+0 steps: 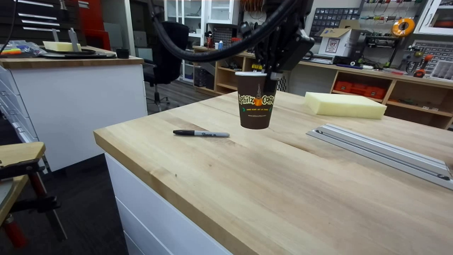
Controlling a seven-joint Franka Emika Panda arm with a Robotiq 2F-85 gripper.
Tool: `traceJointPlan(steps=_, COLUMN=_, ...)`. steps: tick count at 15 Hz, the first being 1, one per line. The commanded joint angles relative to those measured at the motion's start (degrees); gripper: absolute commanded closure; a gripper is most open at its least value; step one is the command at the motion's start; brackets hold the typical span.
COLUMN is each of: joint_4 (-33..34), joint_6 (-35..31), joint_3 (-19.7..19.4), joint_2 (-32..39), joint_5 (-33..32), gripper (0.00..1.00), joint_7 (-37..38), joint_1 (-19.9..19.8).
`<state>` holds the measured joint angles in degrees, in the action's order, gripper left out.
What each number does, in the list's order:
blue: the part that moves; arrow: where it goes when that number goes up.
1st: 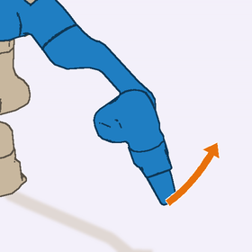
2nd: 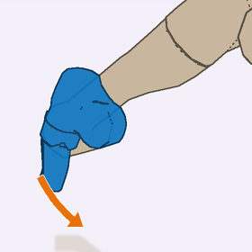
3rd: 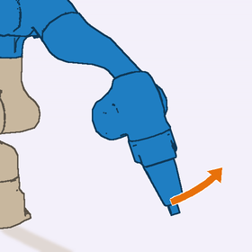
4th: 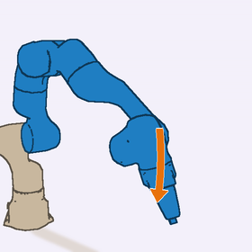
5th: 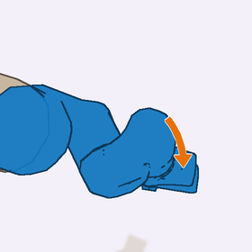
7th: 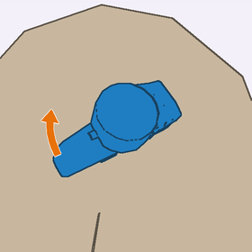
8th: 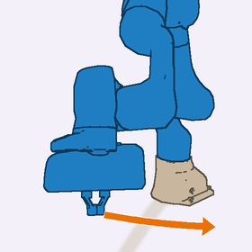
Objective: Move the cup to the right then place the marker in it
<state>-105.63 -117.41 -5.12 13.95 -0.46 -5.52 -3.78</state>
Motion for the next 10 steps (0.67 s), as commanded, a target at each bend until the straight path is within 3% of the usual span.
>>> traceJointPlan(steps=1, joint_4=-5.5, joint_6=-2.7, joint_3=-1.6, joint_2=-4.9, joint_5=-0.5, gripper=0.99, joint_7=1.3, joint_1=-2.4)
traceJointPlan(steps=10, joint_4=-4.9, joint_6=-14.8, joint_3=-3.1, joint_2=-0.5, joint_5=0.7, gripper=0.99, joint_7=-1.0, joint_1=-5.7)
